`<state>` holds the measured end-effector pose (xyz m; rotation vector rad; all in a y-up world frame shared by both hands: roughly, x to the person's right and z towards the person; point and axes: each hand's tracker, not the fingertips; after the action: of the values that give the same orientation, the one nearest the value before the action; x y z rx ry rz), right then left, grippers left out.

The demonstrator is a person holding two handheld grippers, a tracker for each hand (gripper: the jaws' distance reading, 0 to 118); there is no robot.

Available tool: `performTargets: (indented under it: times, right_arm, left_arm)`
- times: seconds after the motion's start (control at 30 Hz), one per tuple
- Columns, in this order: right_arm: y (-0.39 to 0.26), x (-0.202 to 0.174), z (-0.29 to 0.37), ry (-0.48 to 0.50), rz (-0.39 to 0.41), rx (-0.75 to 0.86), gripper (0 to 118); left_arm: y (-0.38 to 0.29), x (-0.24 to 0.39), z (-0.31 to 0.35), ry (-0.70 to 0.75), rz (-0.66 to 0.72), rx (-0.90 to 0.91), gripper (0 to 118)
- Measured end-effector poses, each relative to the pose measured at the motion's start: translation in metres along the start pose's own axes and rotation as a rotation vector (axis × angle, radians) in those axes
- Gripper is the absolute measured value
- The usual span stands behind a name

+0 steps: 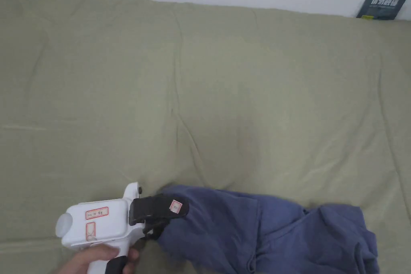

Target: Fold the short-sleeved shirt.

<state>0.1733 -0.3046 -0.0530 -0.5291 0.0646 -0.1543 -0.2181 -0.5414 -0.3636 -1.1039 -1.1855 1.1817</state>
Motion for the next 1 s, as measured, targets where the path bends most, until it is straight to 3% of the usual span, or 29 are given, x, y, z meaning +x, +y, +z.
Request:
performTargets:
  times: [0.13, 0.17, 0.2, 0.23, 0.27, 0.3, 0.37, 0.43, 0.53, 0.6, 0.83, 1.0]
  right_arm:
    - [0.000, -0.002, -0.003, 0.003, -0.006, -0.011, 0]
    - [0.000, -0.002, -0.003, 0.006, -0.004, -0.012, 0]
    - [-0.001, -0.003, -0.002, 0.011, -0.002, -0.012, 0]
    - [-0.001, -0.004, -0.002, 0.014, 0.000, -0.011, 0]
    - [-0.001, -0.005, -0.002, 0.016, 0.002, -0.011, 0]
    - [-0.001, -0.005, -0.002, 0.019, 0.003, -0.010, 0]
    - [-0.002, -0.005, -0.002, 0.022, 0.001, -0.009, 0]
    - [-0.002, -0.005, -0.002, 0.019, -0.001, -0.009, 0]
    - [-0.002, -0.004, 0.000, 0.018, -0.005, -0.005, 0]
    - [-0.001, -0.004, 0.002, 0.015, -0.004, 0.001, 0]
    - [-0.003, -0.006, 0.001, 0.033, -0.008, 0.009, 0]
    - [-0.004, -0.013, 0.003, 0.053, 0.005, 0.018, 0]
  left_arm:
    - [0.000, 0.013, -0.009, 0.117, -0.100, -0.034, 115]
    - [-0.015, 0.037, -0.019, 0.155, -0.109, -0.038, 106]
    - [-0.018, 0.042, -0.018, 0.218, -0.090, -0.015, 91]
    - [-0.018, 0.040, -0.016, 0.257, -0.052, 0.003, 61]
    - [-0.019, 0.037, -0.015, 0.321, -0.015, 0.021, 19]
    - [-0.020, 0.032, -0.014, 0.419, 0.020, 0.044, 19]
    - [-0.027, 0.038, -0.015, 0.344, 0.008, 0.060, 19]
    - [-0.030, 0.054, -0.021, 0.447, -0.052, 0.069, 18]
    - [-0.038, 0.074, -0.017, 0.426, -0.059, 0.092, 16]
    - [-0.040, 0.089, -0.007, 0.506, -0.143, 0.095, 15]
    - [-0.040, 0.123, 0.063, 0.674, -0.165, 0.185, 15]
    - [-0.040, 0.145, 0.112, 0.870, -0.202, 0.277, 15]
